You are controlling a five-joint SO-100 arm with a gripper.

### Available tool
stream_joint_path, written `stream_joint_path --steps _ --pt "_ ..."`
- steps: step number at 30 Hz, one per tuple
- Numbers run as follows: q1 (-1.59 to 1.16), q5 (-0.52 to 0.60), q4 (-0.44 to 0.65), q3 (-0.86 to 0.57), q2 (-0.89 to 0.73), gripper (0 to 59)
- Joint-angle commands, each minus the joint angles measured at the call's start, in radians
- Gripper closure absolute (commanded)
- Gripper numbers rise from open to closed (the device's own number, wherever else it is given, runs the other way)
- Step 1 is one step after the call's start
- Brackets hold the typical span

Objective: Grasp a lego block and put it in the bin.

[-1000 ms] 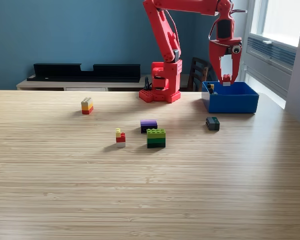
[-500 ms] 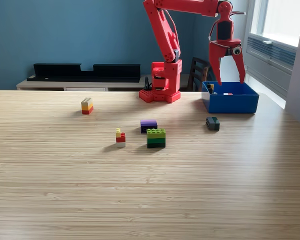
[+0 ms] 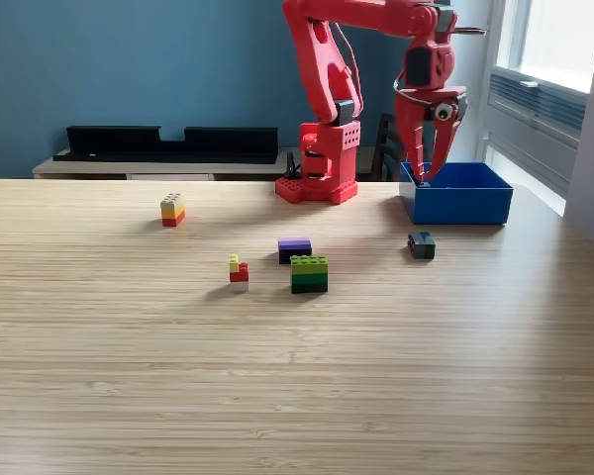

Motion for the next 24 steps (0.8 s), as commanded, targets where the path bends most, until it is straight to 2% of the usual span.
stream_joint_path --steps 1,5,10,16,24 --pt "0.362 -0.051 -0.005 -0.009 0.057 58.5" --pt "0.604 -0.104 -0.034 -0.005 0.057 58.5" --pt "0.833 -0.107 -0.072 0.034 0.057 58.5" --pt "0.919 -0.115 -0.109 0.109 0.057 58.5" --pt "0.968 -0.114 -0.129 0.118 0.057 58.5"
